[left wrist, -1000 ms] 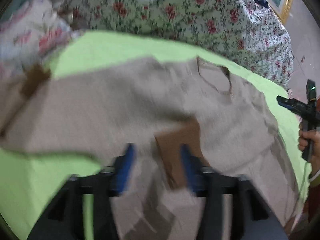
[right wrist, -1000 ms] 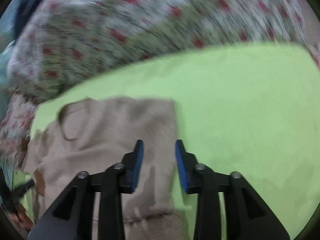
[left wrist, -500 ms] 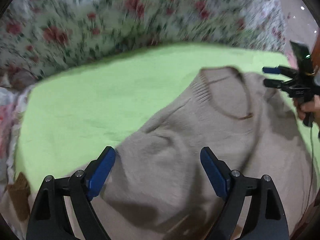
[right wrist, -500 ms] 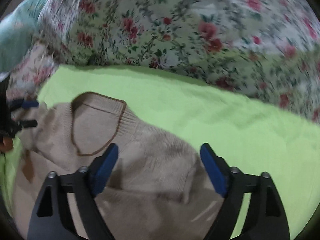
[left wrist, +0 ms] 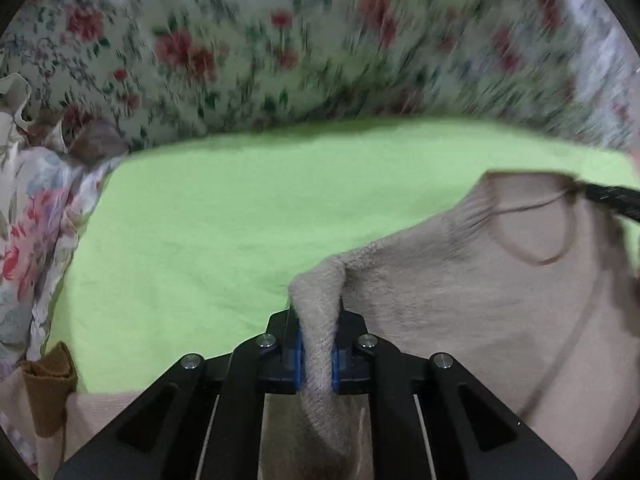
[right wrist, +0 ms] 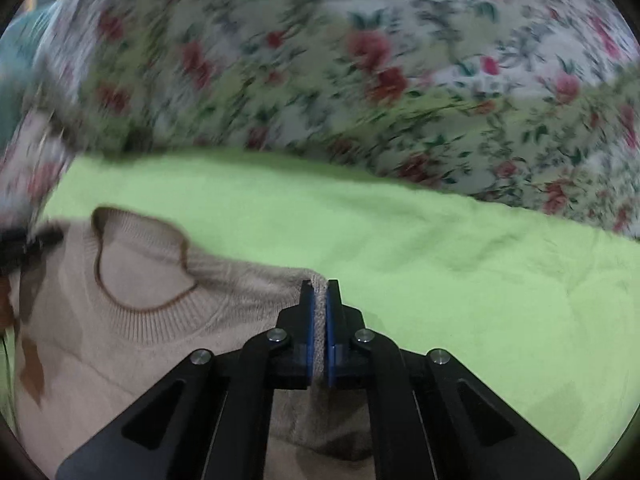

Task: Fold small clothes
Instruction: 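Lay the sleeve across the body and open the right gripper, then fold the held sleeve across the body with the left gripper and release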

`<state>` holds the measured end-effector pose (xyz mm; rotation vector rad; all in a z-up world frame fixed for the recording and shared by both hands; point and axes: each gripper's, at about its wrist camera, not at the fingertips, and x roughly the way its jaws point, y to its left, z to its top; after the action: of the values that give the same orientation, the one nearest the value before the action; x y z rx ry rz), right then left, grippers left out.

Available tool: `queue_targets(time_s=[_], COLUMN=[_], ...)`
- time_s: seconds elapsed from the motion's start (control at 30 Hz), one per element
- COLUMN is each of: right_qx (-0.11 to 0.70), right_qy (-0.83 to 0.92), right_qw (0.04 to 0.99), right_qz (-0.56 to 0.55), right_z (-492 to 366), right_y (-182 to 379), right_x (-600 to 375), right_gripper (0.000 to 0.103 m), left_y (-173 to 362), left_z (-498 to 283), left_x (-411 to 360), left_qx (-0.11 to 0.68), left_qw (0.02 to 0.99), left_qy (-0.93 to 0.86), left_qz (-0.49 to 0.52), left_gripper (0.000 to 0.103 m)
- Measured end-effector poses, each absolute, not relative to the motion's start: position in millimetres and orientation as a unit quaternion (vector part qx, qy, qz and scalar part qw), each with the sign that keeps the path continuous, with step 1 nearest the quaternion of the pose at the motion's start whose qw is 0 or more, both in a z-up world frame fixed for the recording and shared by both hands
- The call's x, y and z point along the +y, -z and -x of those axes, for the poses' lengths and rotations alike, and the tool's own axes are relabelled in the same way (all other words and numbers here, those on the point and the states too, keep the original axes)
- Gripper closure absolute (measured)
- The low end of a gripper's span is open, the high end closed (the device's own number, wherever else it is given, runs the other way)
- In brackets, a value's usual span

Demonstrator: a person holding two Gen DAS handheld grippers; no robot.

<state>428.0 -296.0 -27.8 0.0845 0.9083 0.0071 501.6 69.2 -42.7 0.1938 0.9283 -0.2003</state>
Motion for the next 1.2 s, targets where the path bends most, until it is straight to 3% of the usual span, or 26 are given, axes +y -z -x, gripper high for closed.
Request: queue_targets(time_s=[0.1,0.23,0.33,0.4,0.47,0.77,0.9,0.97,1.07,1.1,1.13,1.17,1.2], right_qx=[0.463,0.448,0.428,0.416,0.411,0.452,0.461,0.467,0.476,0.478,0.481,0.484,0.486], right_qy=[0.017,0.021,0.014,-0.011,-0.033,-0.122,-0.132,-0.125,-0.124,-0.123,-0.123,-0.125,-0.126], right_qw=[0.886,0.890,0.896,0.897,0.896,0.857,0.845,0.839,0.829,0.827,0.825,0.824,0.822], right_qz=[-0.029,-0.086,-0.119,-0.149,-0.165,-0.217,-0.236,-0.249,-0.267,-0.268,-0.269,-0.268,-0.269], right_z=[-435,-422,-398,-372,-345,-252,-222,-212,-198,-196,-192,-189,-187], right_y=[50,31,7,-8,-15,5,16,24,31,32,34,35,35], right_x=[-290,-304,-311,-308,-295,-220,-202,-197,-194,-193,-191,-189,-188], right_gripper=[0.097,0.086,0.075,0.061,0.057,0.056,0.056,0.056,0.056,0.056,0.056,0.056,0.056], left_y=[46,26,9,5,3,-7,-3,10,30,34,37,38,37], left_z=[-503,-493,-463,-442,-414,-342,-356,-369,-391,-396,-400,-402,-403], left_x=[66,84,111,125,140,224,264,281,295,297,298,298,298], left_qx=[0.442,0.450,0.434,0.430,0.425,0.397,0.394,0.408,0.438,0.442,0.444,0.444,0.444], left_qw=[0.890,0.889,0.899,0.902,0.905,0.916,0.912,0.904,0.889,0.888,0.887,0.887,0.888], left_qy=[0.073,0.059,0.050,0.042,0.029,-0.054,-0.114,-0.125,-0.131,-0.129,-0.130,-0.127,-0.120], left_qz=[-0.090,-0.051,-0.021,0.002,0.018,0.023,0.018,0.014,0.008,0.007,0.006,0.007,0.013], left_gripper=[0.085,0.050,0.046,0.041,0.033,0.029,0.007,0.007,0.011,0.022,0.047,0.065,0.101])
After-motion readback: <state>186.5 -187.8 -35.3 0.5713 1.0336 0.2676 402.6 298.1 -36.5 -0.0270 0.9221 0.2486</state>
